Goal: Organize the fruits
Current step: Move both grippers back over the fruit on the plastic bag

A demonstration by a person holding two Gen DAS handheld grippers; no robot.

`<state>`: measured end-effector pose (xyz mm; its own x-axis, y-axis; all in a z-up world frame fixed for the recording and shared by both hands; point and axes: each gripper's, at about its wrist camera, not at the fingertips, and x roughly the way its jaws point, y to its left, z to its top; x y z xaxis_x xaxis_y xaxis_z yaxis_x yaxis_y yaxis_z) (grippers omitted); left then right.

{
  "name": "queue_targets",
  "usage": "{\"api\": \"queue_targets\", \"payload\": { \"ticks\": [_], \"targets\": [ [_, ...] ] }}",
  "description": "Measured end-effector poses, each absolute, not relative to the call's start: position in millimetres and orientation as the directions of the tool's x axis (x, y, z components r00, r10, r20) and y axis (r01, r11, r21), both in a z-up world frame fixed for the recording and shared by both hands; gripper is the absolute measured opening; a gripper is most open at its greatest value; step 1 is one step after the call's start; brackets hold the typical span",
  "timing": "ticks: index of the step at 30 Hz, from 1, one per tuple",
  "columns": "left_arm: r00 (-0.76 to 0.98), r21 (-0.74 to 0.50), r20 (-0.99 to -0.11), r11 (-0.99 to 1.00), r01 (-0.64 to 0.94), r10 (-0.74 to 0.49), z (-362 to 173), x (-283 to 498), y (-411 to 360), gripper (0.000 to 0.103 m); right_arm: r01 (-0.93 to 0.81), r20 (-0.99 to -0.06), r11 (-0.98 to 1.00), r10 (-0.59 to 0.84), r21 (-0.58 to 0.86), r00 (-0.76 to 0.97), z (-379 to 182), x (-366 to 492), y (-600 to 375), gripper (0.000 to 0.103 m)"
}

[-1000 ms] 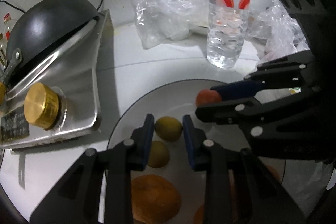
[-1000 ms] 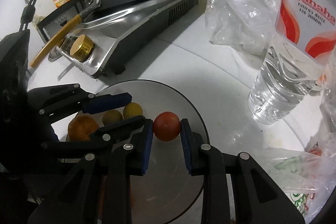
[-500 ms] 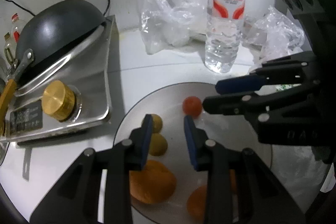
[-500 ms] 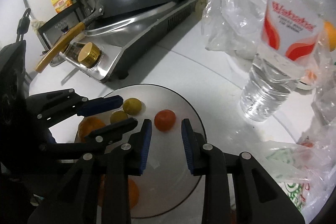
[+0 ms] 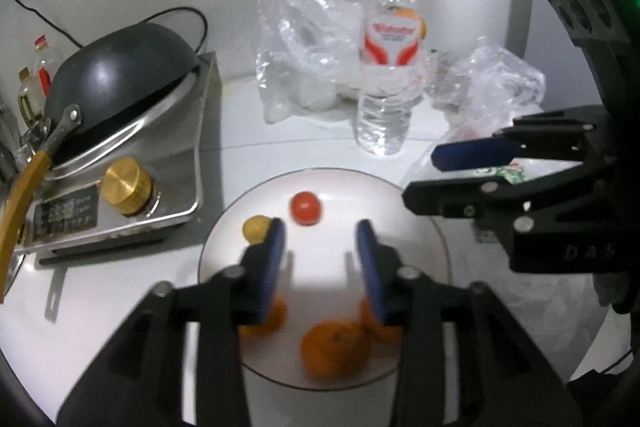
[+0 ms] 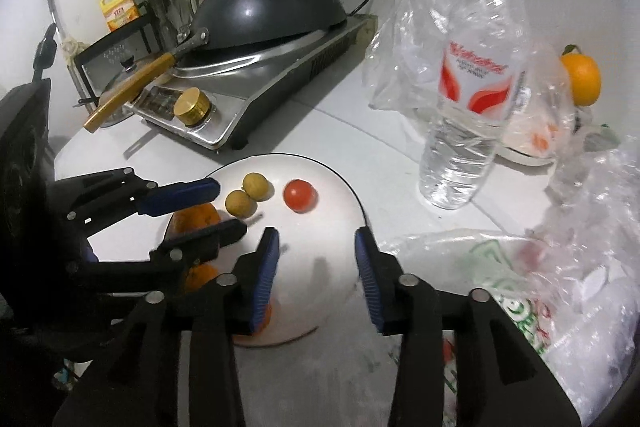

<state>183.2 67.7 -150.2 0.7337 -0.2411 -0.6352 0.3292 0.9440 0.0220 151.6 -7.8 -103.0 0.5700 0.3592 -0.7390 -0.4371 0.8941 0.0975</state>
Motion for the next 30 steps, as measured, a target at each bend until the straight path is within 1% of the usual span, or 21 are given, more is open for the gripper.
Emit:
{"api": "queue_targets", "payload": {
  "ticks": [1,4,7,9,11,12,14,17,19,22,25,27,29,30],
  "targets": [
    [0.739,0.014,-0.628,0.946,0.325,-0.245,-148.7,179.6,67.0,0.054,-0.435,-0.730,0.895,0.361,0.098,0.580,-100.6,146.8,-10.9,0.047],
    [0.744,-0.006,-0.617,0.948,0.319,-0.255,-144.2,171.9,63.6,0.054,-0.408,-0.719,0.907,0.352,0.103,0.600,-97.3,136.1,-21.1,0.052],
    [0.770,-0.030,-0.581,0.952,0.304,-0.264,-137.7,161.0,62.4,0.054,-0.400,-0.706,0.911,0.351,0.104,0.615,-95.1,124.0,-29.5,0.054],
    [0.790,-0.037,-0.553,0.955,0.294,-0.265,-134.7,154.4,60.6,0.060,-0.402,-0.693,0.912,0.344,0.084,0.634,-93.0,116.9,-32.4,0.061],
    [0.796,-0.024,-0.547,0.955,0.295,-0.259,-132.9,149.6,56.6,0.060,-0.388,-0.684,0.920,0.315,0.050,0.658,-91.1,110.3,-36.9,0.070],
    [0.799,-0.017,-0.543,0.954,0.298,-0.259,-131.4,146.8,53.6,0.060,-0.384,-0.679,0.923,0.305,0.037,0.668,-90.0,107.4,-39.3,0.072],
    [0.811,0.001,-0.526,0.954,0.301,-0.256,-127.7,140.3,47.3,0.060,-0.373,-0.670,0.928,0.285,0.013,0.685,-88.3,101.3,-45.0,0.079],
    [0.841,0.036,-0.482,0.954,0.298,-0.245,-120.6,130.5,36.5,0.060,-0.338,-0.656,0.941,0.246,-0.015,0.714,-85.2,93.1,-54.7,0.079],
    [0.852,0.054,-0.469,0.954,0.294,-0.235,-116.6,125.0,29.7,0.060,-0.335,-0.653,0.942,0.256,0.003,0.713,-85.8,89.2,-63.0,0.079],
    [0.853,0.067,-0.468,0.954,0.293,-0.230,-114.0,118.8,20.3,0.060,-0.315,-0.652,0.948,0.261,0.035,0.712,-86.8,82.5,-77.3,0.079],
    [0.838,0.060,-0.485,0.946,0.318,-0.251,-113.2,112.0,9.1,0.060,-0.244,-0.631,0.970,0.182,-0.011,0.754,-84.6,71.9,-88.9,0.079],
    [0.822,0.051,-0.503,0.941,0.336,-0.266,-113.2,108.4,0.7,0.060,-0.209,-0.633,0.978,0.161,-0.002,0.757,-84.9,69.9,-100.6,0.079],
    [0.812,0.041,-0.513,0.937,0.347,-0.278,-113.8,105.6,-6.2,0.060,-0.207,-0.636,0.978,0.170,0.016,0.753,-86.5,67.6,-110.2,0.074],
    [0.805,0.032,-0.519,0.935,0.354,-0.288,-114.1,105.0,-10.4,0.060,-0.209,-0.640,0.978,0.178,0.029,0.748,-87.5,66.1,-115.2,0.073]
  ]
}}
